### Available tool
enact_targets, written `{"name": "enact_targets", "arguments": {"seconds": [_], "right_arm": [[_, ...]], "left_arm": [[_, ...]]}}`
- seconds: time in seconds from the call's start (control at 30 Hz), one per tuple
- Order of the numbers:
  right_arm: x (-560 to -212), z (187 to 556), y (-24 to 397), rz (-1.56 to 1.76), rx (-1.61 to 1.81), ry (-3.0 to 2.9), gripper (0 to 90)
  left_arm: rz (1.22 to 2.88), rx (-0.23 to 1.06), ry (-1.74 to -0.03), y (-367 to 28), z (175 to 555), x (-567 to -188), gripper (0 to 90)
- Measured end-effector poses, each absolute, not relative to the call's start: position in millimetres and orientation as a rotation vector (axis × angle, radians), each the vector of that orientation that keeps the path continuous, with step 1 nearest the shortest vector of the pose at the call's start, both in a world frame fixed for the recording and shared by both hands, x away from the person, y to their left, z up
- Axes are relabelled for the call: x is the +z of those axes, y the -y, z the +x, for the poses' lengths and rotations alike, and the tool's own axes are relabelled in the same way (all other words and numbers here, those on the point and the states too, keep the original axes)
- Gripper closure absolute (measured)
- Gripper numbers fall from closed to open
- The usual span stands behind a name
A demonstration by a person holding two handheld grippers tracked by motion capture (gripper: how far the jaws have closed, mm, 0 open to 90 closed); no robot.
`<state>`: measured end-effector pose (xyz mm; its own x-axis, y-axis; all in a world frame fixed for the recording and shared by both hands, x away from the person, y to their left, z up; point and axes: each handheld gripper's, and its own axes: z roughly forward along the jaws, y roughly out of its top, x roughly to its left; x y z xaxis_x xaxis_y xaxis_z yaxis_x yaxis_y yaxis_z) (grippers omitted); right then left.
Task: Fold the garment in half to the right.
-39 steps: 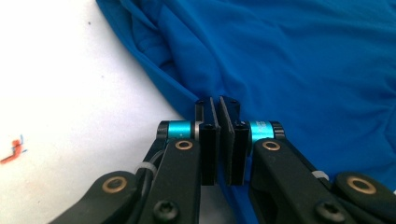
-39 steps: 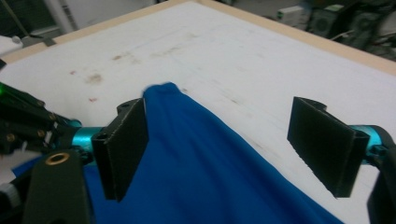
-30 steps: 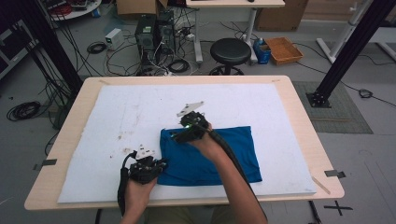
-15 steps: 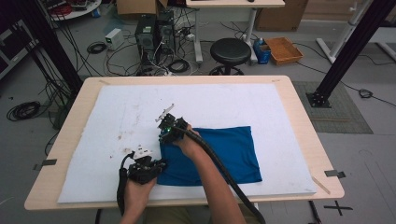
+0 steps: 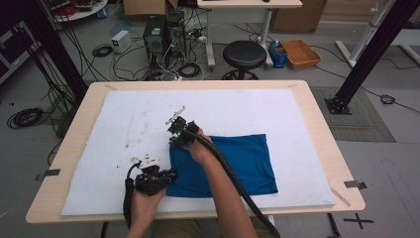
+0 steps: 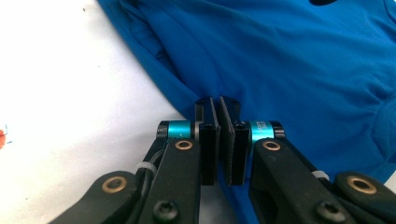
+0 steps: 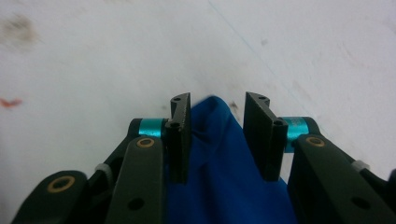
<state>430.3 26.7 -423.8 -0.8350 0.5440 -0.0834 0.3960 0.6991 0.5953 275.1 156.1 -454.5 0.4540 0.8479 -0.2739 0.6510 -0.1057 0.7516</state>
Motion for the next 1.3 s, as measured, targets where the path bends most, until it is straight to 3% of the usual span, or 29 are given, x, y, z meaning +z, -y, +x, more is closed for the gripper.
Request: {"name": "enact_targets", "arguments": {"seconds": [0.2,0.33,0.63,1.3], "right_arm": [[-431.0,429.2,-35.0,0.719,0.809,-2.654,87.2],[-427.2,428.8,-32.1,0.741,0.852,-2.644,87.8],[-399.8,421.7,10.9,0.769,1.098,-2.565,87.7],[-402.3,410.9,169.9,1.083,1.234,-2.324,87.7]], "left_arm": [[1.834,0.286,-1.266,-155.9,275.9,-454.3,86.5],[1.803,0.284,-1.241,-155.2,275.1,-450.2,86.7],[1.719,0.140,-1.084,-146.5,279.7,-430.2,86.6],[1.795,-0.108,-0.943,-28.8,317.9,-417.1,86.6]]}}
